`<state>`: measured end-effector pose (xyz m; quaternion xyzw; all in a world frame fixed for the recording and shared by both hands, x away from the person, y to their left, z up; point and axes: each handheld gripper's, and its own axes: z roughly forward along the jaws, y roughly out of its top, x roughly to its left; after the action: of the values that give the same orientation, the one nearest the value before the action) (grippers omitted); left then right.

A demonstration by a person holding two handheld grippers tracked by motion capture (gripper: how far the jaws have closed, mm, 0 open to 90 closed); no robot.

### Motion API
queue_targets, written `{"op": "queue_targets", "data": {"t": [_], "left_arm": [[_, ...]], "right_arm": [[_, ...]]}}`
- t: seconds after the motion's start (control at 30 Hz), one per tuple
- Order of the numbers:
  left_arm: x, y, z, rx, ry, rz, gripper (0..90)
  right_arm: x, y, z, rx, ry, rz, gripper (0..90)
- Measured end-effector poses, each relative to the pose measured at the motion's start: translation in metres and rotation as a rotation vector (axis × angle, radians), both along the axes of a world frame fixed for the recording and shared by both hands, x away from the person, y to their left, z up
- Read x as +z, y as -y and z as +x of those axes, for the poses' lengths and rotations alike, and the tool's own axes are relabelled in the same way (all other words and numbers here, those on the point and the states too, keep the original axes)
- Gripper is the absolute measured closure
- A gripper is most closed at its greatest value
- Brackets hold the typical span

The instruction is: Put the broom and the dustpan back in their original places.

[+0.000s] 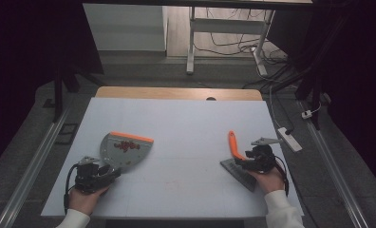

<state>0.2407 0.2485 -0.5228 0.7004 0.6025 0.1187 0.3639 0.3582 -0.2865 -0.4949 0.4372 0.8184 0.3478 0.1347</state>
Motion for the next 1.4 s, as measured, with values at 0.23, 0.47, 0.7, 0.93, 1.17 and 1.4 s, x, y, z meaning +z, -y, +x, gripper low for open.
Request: {"op": "queue_targets", "data": {"t": [0.23,0.47,0.7,0.93,1.17,1.4], "left_arm": [[0.012,-0.002,-0.002,-0.1,0.086,0.064,39.8],[0.015,0.006,0.007,-0.246,0.133,0.102,38.6],[0.021,0.012,0.014,-0.346,0.177,0.105,38.5],[0.017,0.021,0.024,-0.427,0.171,0.12,38.5],[0.017,0.027,0.019,-0.454,0.16,0.119,38.5],[0.015,0.032,0.018,-0.456,0.147,0.123,38.5]], "right_arm": [[0.007,0.0,-0.01,0.039,0.058,0.034,38.8],[0.008,-0.006,-0.021,0.123,0.087,0.058,39.4],[0.005,-0.014,-0.034,0.202,0.108,0.05,39.5],[0.0,-0.021,-0.042,0.225,0.114,0.036,39.6],[0.001,-0.019,-0.049,0.224,0.15,0.047,39.6],[0.001,-0.014,-0.05,0.226,0.155,0.052,39.6]]}}
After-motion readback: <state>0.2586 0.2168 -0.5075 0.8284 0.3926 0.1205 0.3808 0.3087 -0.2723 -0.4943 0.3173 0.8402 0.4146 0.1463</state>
